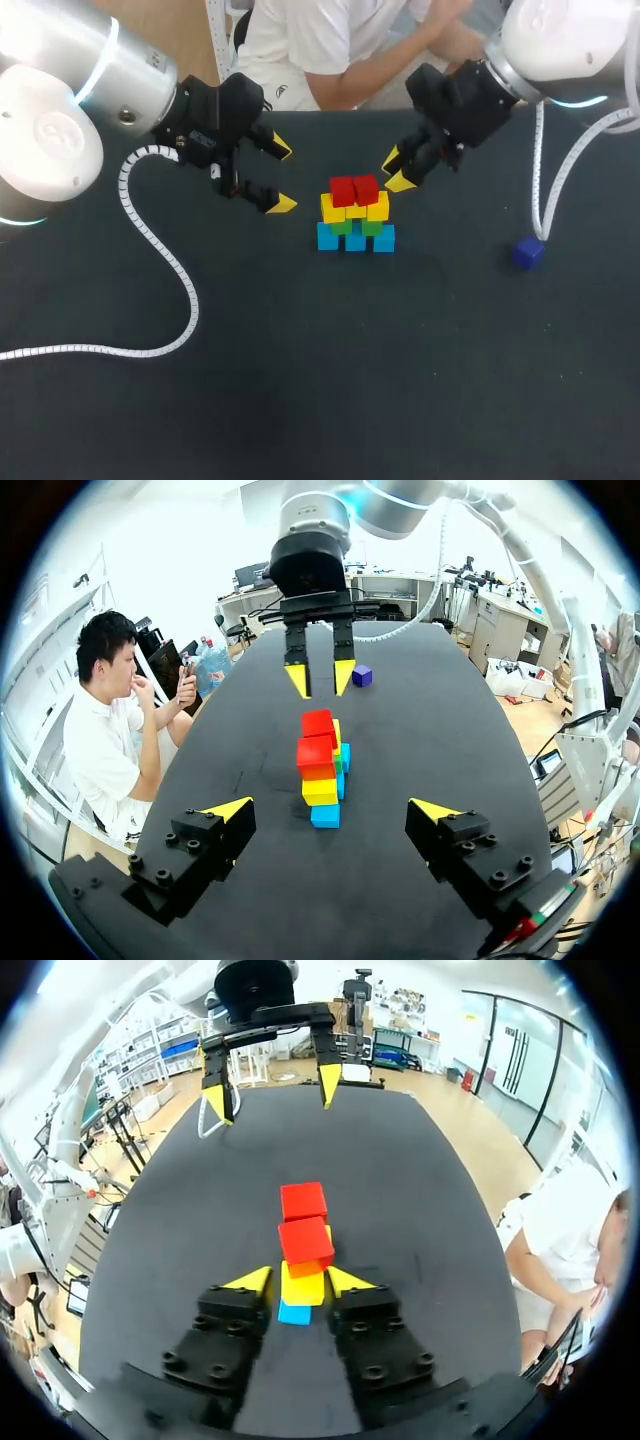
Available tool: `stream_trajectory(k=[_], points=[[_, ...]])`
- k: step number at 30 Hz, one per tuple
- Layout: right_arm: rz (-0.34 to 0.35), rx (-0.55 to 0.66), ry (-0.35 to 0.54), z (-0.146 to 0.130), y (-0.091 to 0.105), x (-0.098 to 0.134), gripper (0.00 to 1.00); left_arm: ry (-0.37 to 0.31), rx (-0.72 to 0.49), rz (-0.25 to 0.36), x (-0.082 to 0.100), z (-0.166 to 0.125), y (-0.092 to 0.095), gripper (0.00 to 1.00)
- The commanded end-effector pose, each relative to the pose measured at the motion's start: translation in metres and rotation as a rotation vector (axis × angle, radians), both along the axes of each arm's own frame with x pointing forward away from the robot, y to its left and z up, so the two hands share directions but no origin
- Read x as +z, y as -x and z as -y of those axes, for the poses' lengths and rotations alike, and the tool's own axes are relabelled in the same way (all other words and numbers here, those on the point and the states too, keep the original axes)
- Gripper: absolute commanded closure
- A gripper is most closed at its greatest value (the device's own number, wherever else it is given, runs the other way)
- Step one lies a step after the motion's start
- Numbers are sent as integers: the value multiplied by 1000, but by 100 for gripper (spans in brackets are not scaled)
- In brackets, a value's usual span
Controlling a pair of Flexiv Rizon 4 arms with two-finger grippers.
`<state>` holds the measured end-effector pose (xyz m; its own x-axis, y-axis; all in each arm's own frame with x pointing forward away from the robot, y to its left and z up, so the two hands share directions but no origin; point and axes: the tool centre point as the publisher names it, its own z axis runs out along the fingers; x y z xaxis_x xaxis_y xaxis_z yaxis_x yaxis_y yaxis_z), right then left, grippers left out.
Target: Place the blue cubes, place green cubes on the blue cubes, place the yellow cubes on the green cubes, then place the red cubes on the yellow cubes, and place purple cube on the red cubes.
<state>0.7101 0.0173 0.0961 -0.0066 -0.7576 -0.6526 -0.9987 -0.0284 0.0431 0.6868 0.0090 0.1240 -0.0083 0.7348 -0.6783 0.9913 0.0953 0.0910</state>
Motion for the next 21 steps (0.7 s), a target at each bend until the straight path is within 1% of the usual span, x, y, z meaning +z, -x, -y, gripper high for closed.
stream_trajectory(k=[1, 21], points=[[2, 3, -2, -2, -1, -4, 100, 3, -3, 0, 0, -1, -1, 0], [-6, 3, 13, -3, -12, -15, 100, 3, -3, 0, 0, -1, -1, 0]])
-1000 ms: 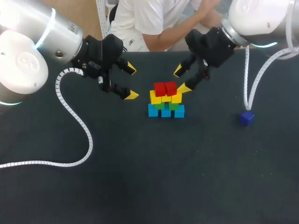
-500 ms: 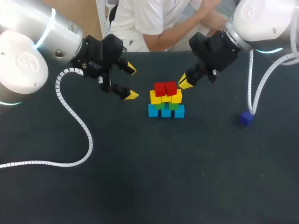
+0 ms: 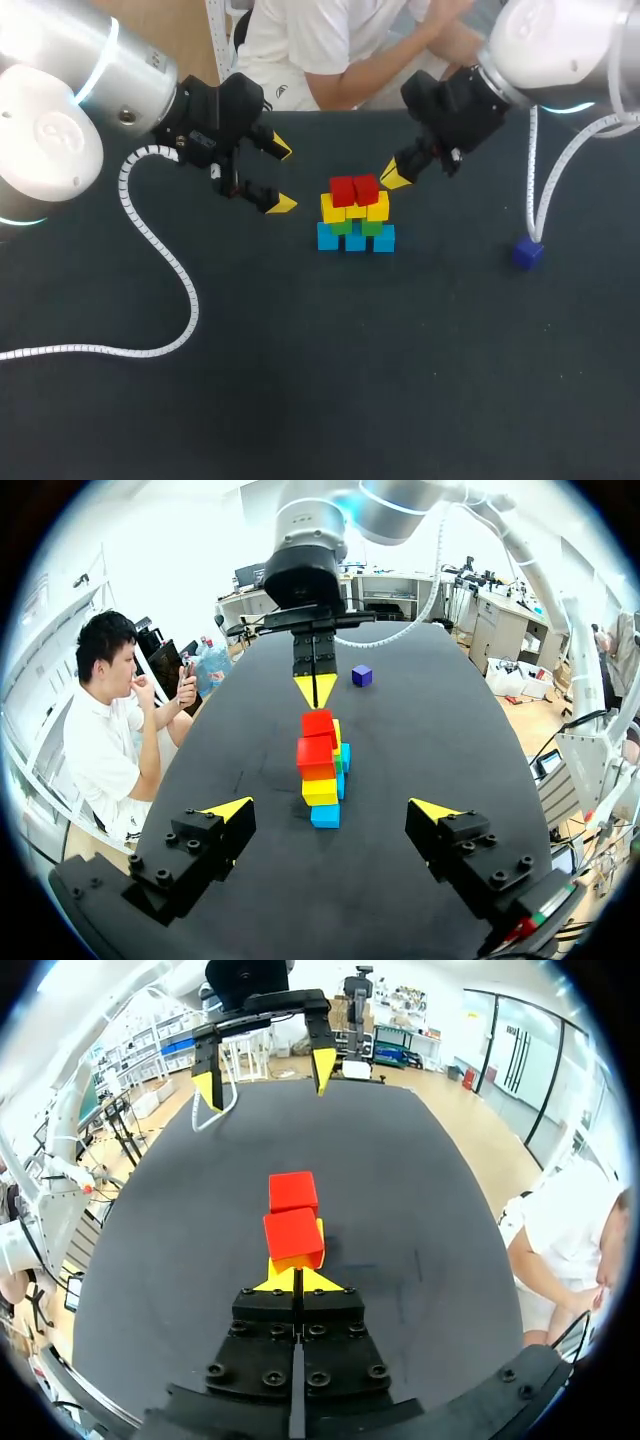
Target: Place the blue cubes, place green cubes on the blue cubes, place the yellow cubes on the green cubes, then place the red cubes on the yellow cubes, and place purple cube on the red cubes.
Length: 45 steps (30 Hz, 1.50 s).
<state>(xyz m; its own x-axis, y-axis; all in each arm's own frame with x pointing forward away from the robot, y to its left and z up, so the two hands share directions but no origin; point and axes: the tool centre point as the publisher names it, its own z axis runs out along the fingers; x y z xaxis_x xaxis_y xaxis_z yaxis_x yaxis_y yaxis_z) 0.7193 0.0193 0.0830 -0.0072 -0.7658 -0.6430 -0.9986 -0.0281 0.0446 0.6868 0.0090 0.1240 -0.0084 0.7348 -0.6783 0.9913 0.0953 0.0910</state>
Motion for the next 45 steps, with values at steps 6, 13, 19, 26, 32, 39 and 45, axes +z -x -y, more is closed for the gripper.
stream_trajectory(k=[6, 13, 19, 26, 32, 39, 45], points=[[-10, 9, 3, -5, -4, -4, 100, 3, -3, 0, 0, -1, -1, 0], [-14, 16, 4, -8, -3, -4, 100, 3, -3, 0, 0, -1, -1, 0], [-11, 15, 2, -7, 3, 0, 100, 3, -3, 0, 0, -1, -1, 0], [-5, -13, 22, 0, 7, 1, 100, 3, -3, 0, 0, -1, -1, 0], [19, -48, 49, 9, 10, 8, 100, 3, -3, 0, 0, -1, -1, 0], [54, -108, 67, 30, 17, 21, 98, 3, -3, 0, 0, -1, -1, 0], [54, -172, 77, 54, 25, 27, 2, 3, -3, 0, 0, -1, -1, 0]])
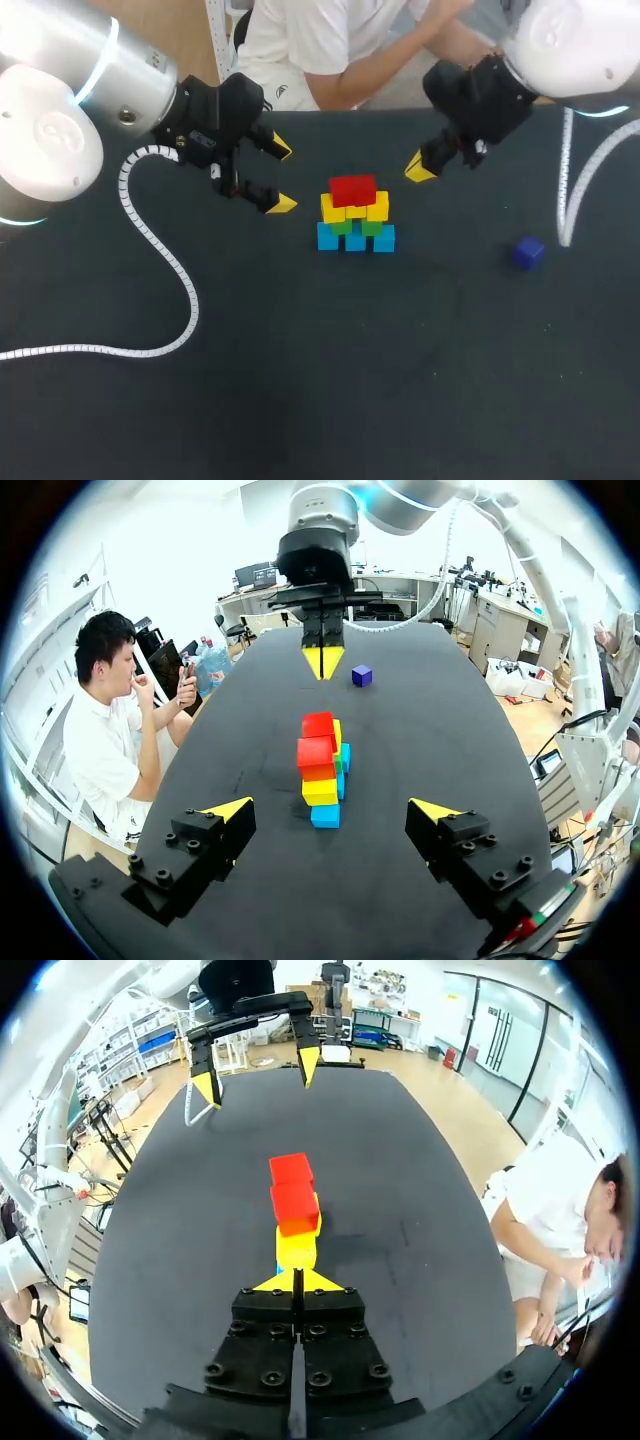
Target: Place the blue cubes, place green cubes on the blue cubes, place the yellow cubes on the green cubes, then place the red cubes on the yellow cubes, and place purple cube on the red cubes.
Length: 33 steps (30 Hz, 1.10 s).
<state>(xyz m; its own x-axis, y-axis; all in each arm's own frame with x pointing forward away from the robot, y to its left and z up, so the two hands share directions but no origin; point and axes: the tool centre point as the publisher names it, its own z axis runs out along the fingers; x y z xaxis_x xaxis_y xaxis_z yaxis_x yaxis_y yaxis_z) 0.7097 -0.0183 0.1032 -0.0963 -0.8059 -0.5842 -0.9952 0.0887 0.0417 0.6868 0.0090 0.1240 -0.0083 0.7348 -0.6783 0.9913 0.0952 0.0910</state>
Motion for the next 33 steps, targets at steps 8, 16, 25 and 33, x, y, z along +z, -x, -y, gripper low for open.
stream_trajectory(k=[8, 16, 25, 33], points=[[57, -100, 14, 36, 24, 10, 0, 3, -3, 0, 0, -1, -1, 0], [58, -113, 19, 47, 29, 10, 0, 3, -3, 0, 0, -1, -1, 0], [40, -138, 2, 66, 36, 7, 0, 3, -3, 0, 0, -1, -1, 0], [28, -181, 25, 92, 46, 11, 0, 3, -3, 0, 0, -1, -1, 0]])
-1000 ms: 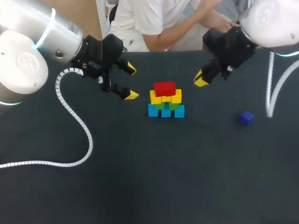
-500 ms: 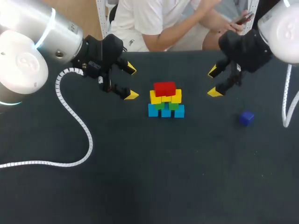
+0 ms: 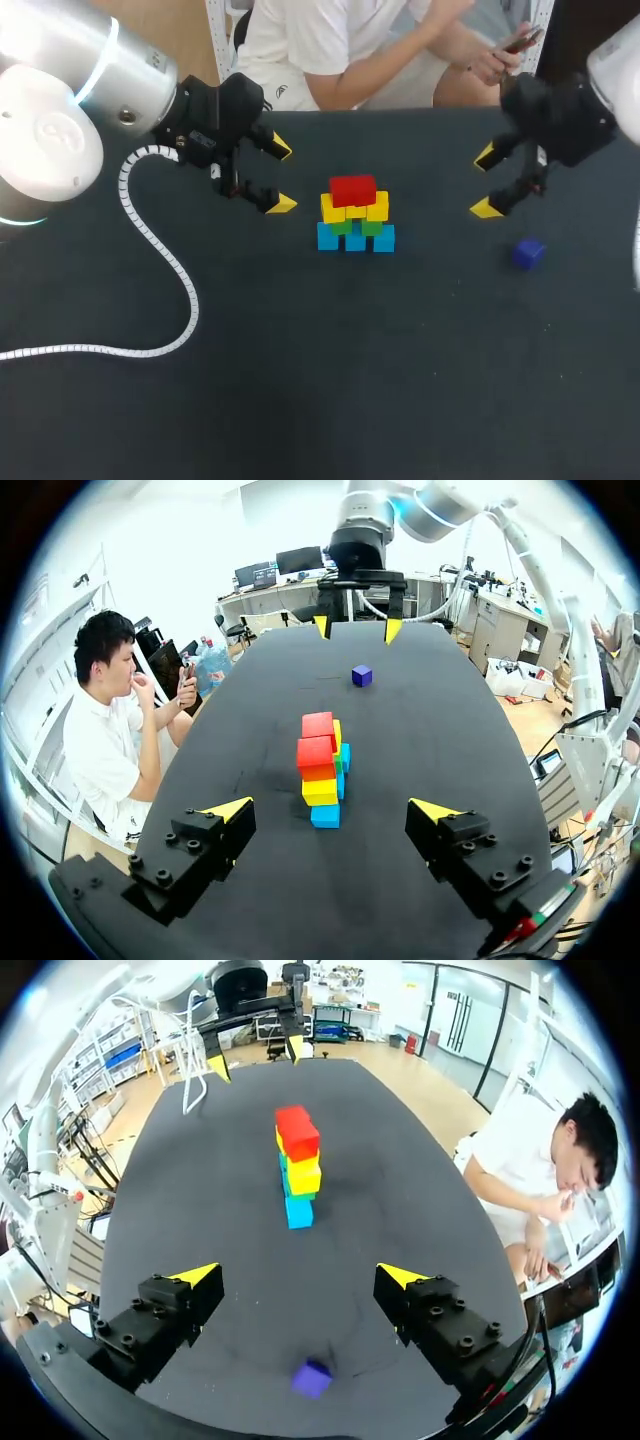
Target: Place the blue cubes, place green cubes on the blue cubes, place the yellow cubes on the green cubes, then place the red cubes on the yellow cubes, and place purple cube on the red cubes.
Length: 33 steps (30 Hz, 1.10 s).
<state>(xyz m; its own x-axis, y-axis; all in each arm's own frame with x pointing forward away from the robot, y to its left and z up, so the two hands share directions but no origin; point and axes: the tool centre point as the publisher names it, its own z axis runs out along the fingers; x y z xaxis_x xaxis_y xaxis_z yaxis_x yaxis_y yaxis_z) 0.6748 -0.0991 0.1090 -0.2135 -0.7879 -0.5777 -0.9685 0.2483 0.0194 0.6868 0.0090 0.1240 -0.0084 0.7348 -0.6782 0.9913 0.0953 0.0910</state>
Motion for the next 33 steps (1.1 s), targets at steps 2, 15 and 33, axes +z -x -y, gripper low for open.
stream_trajectory(k=[2, 15, 33], points=[[3, -31, 19, 17, 15, 5, 0, 3, -4, 0, 0, -1, -1, 0], [-28, -105, 28, 46, 40, 0, 0, 3, -4, 0, 0, -1, -1, 0], [-109, -246, 118, 86, 82, -1, 0, 3, -4, 0, 0, -1, -1, 0]])
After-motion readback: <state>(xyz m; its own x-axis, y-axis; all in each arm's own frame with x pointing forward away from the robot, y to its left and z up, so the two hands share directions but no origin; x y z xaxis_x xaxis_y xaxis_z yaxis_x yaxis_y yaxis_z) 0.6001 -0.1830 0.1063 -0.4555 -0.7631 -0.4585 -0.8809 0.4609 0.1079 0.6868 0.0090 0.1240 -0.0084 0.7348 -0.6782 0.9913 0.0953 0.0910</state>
